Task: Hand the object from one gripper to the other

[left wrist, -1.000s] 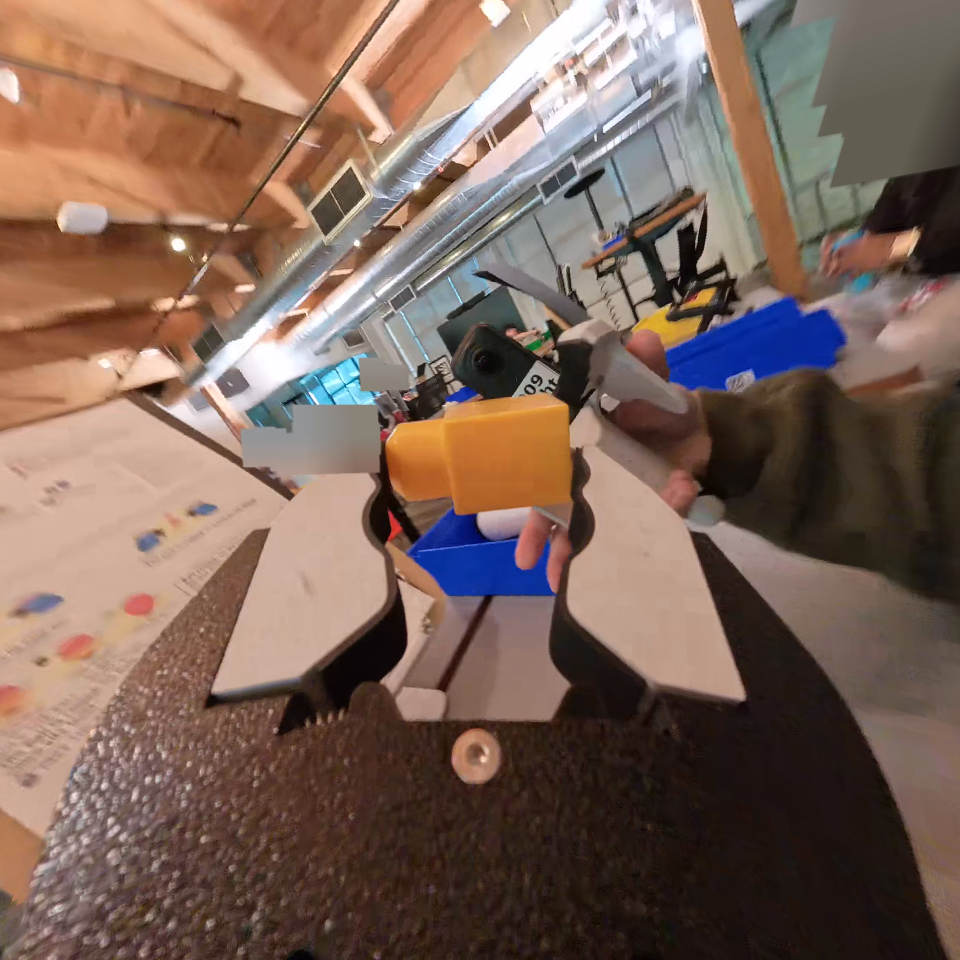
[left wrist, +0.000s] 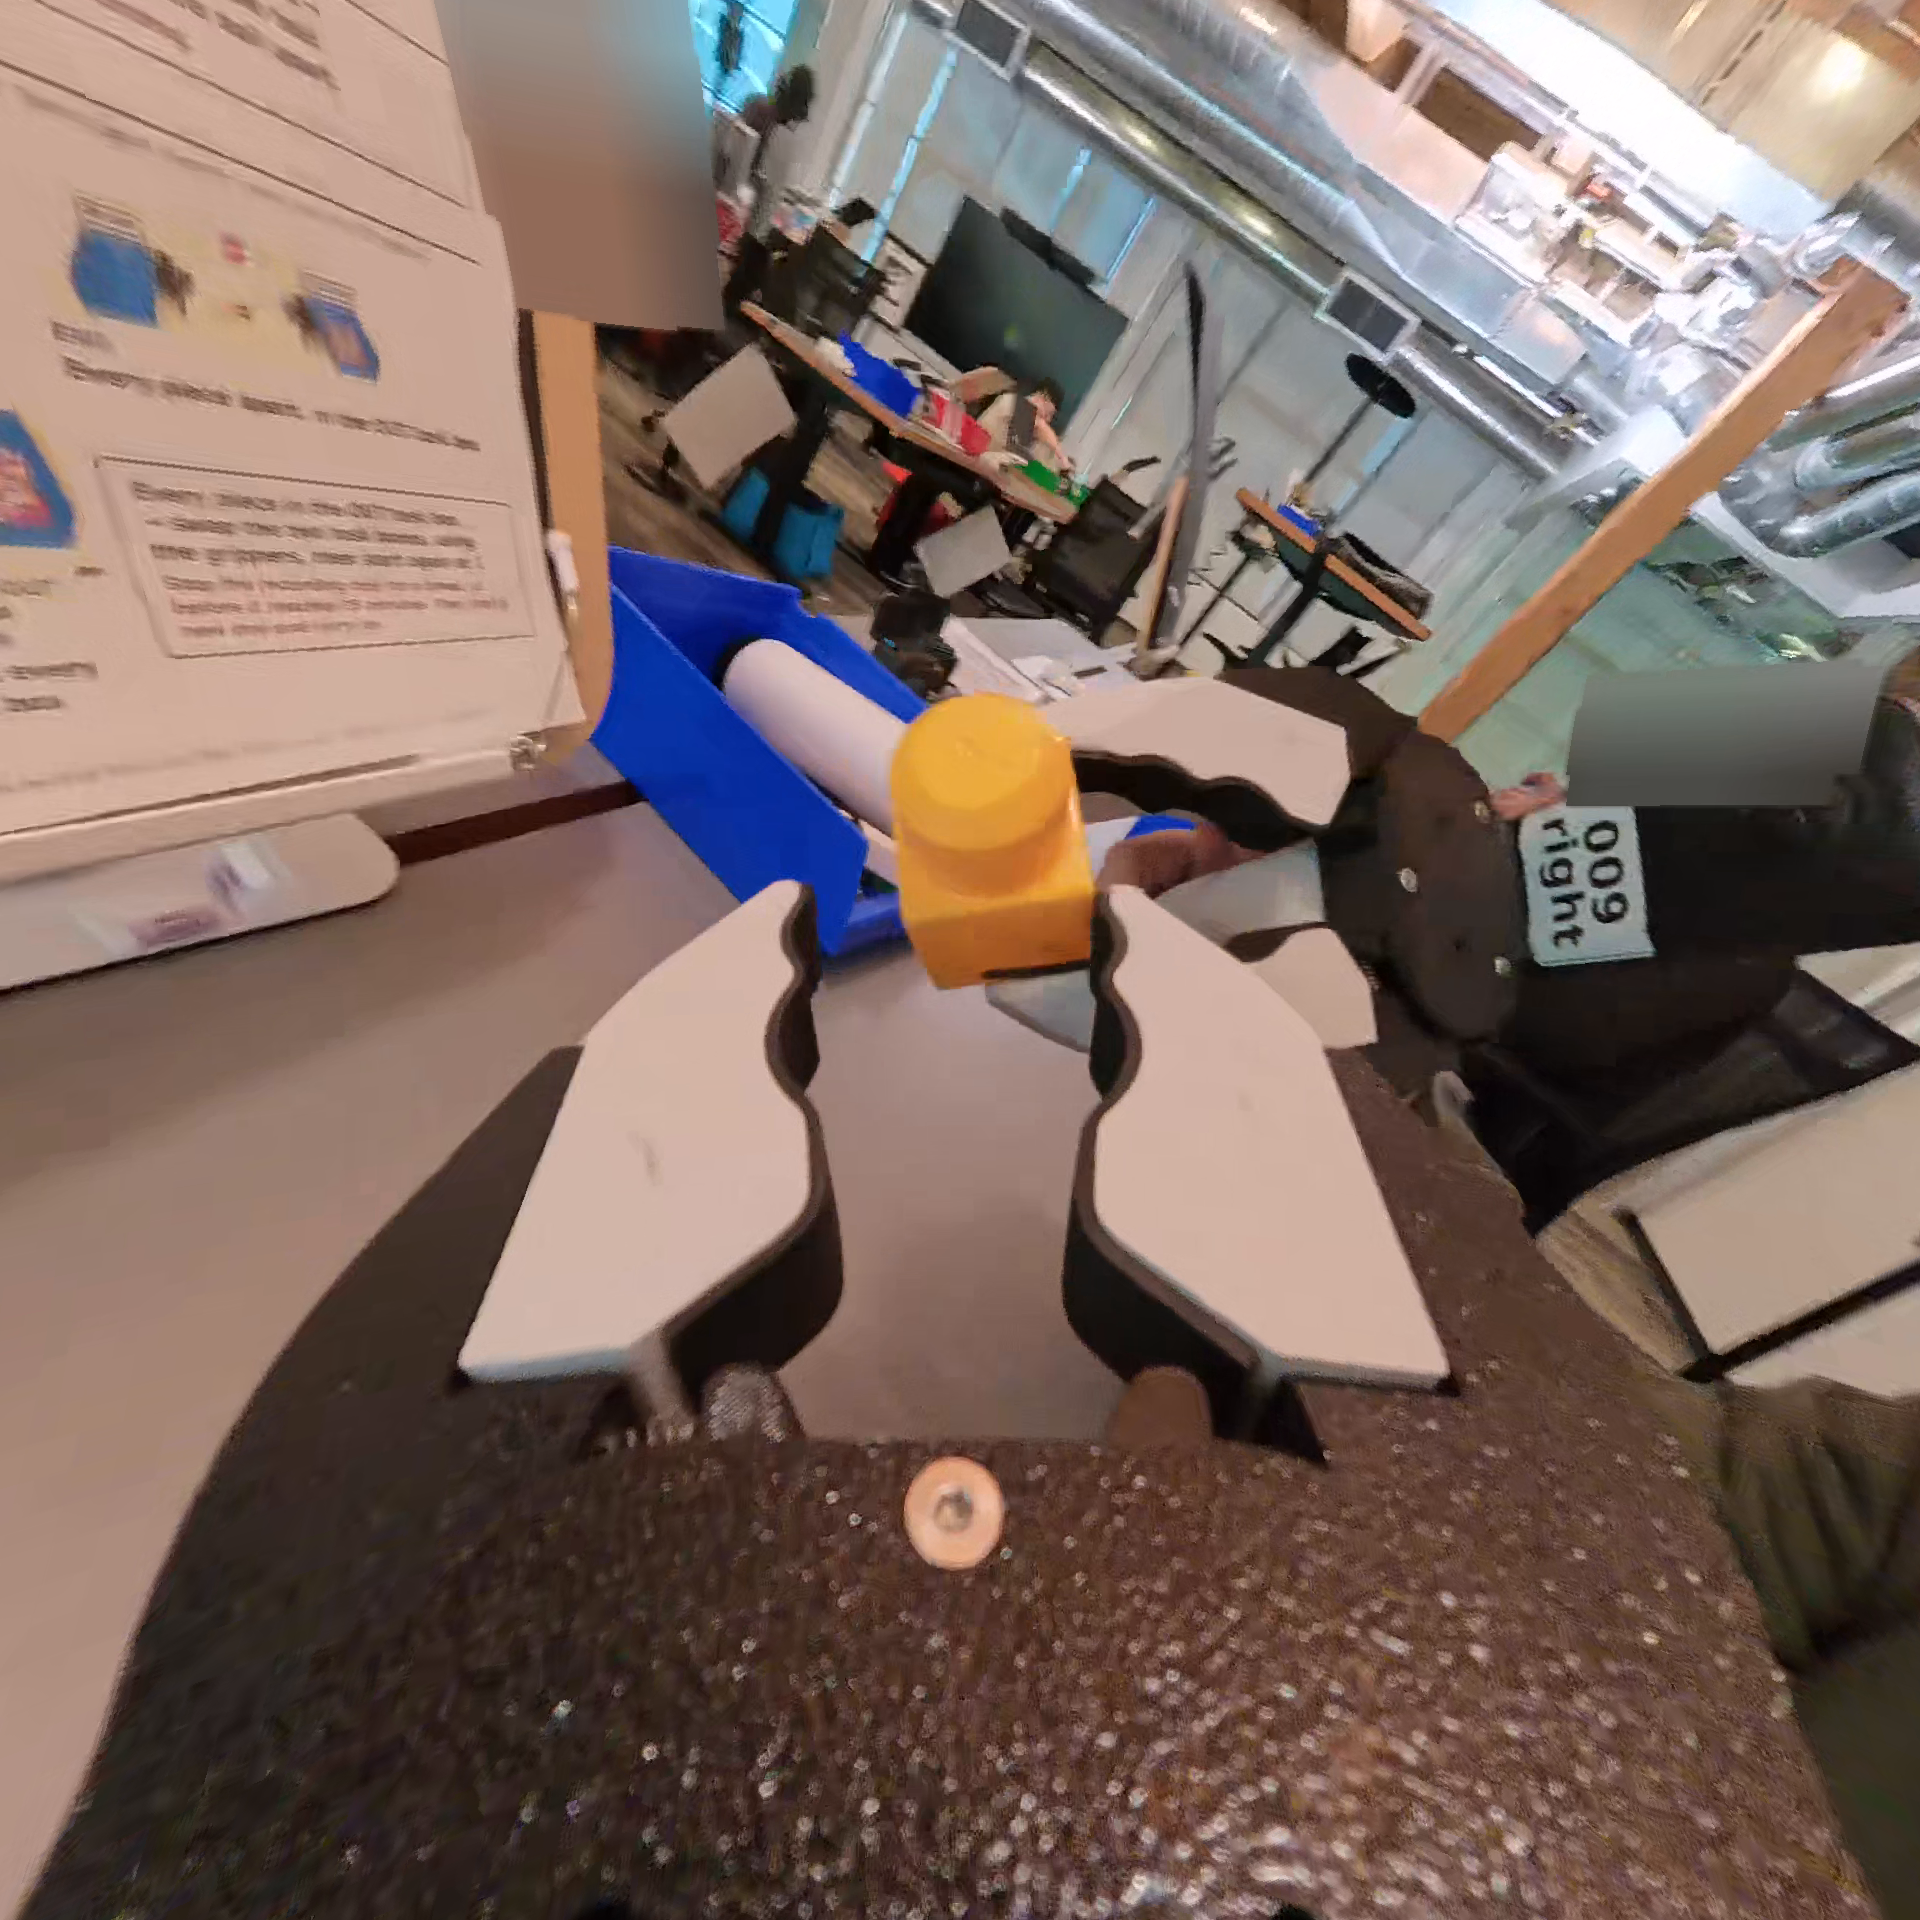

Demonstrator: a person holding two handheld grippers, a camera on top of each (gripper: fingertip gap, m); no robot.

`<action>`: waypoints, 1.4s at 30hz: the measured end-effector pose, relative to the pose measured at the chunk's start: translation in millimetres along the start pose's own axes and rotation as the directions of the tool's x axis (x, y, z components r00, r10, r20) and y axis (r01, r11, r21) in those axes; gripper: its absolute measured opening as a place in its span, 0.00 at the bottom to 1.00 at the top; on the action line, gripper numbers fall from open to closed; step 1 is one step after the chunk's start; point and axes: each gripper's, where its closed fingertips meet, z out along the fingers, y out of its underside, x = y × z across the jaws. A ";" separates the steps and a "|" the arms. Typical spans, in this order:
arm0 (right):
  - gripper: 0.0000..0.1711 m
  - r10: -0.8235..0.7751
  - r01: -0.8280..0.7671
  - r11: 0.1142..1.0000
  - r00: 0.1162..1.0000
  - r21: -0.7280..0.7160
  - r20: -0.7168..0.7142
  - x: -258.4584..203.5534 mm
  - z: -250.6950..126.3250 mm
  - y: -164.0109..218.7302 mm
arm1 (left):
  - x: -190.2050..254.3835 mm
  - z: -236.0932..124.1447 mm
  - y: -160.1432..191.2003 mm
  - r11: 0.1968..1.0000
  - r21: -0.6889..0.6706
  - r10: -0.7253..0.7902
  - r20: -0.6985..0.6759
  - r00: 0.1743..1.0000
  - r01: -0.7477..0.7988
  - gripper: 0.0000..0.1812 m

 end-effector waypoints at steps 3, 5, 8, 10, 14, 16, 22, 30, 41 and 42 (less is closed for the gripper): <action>0.23 -0.071 0.068 0.995 0.997 -0.073 -0.038 1.4 1.7 7.1 | -0.3 2.2 1.5 1.000 0.004 0.012 -0.029 0.999 -0.012 0.19; 0.23 -0.059 0.055 0.995 0.997 -0.078 -0.047 2.5 1.5 8.0 | -2.1 2.5 0.1 0.997 0.025 0.068 -0.030 0.997 -0.067 0.19; 0.30 0.089 -0.089 0.996 0.994 -0.007 0.066 -6.0 -5.4 2.3 | -2.6 -5.1 -6.4 0.987 0.067 0.146 -0.050 0.988 -0.143 0.18; 0.37 0.236 -0.249 0.966 0.959 0.065 0.157 -6.1 -13.2 -5.3 | 0.0 -14.5 -13.8 0.979 0.111 0.180 -0.079 0.980 -0.171 0.18; 0.40 0.494 -0.578 0.786 0.800 0.218 0.341 6.2 -24.7 -23.8 | 19.1 -29.1 -19.5 0.956 0.186 0.264 -0.210 0.941 -0.226 0.18; 0.36 0.500 -0.629 0.743 0.748 0.229 0.436 -1.0 -28.0 -31.2 | 23.9 -29.9 -16.9 0.940 0.192 0.322 -0.220 0.921 -0.282 0.18; 0.23 0.427 -0.565 0.796 0.779 0.218 0.459 -14.8 -22.8 -31.4 | 36.3 -28.4 -9.8 0.923 0.180 0.378 -0.265 0.887 -0.339 0.18; 0.23 -0.022 0.020 0.975 1.000 0.221 0.009 6.2 -14.6 -13.0 | 28.3 -22.1 -10.2 0.943 0.120 0.326 -0.157 0.932 -0.310 0.36; 0.22 -0.655 0.656 0.752 0.755 0.057 -0.033 -27.8 -5.8 1.4 | -1.5 -23.9 23.7 0.984 -0.176 -0.008 -0.147 0.989 -0.018 0.25; 0.22 -0.660 0.660 0.749 0.751 0.049 -0.029 -28.0 -4.5 2.6 | -1.0 -25.4 23.1 0.985 -0.173 -0.004 -0.155 0.988 -0.023 0.21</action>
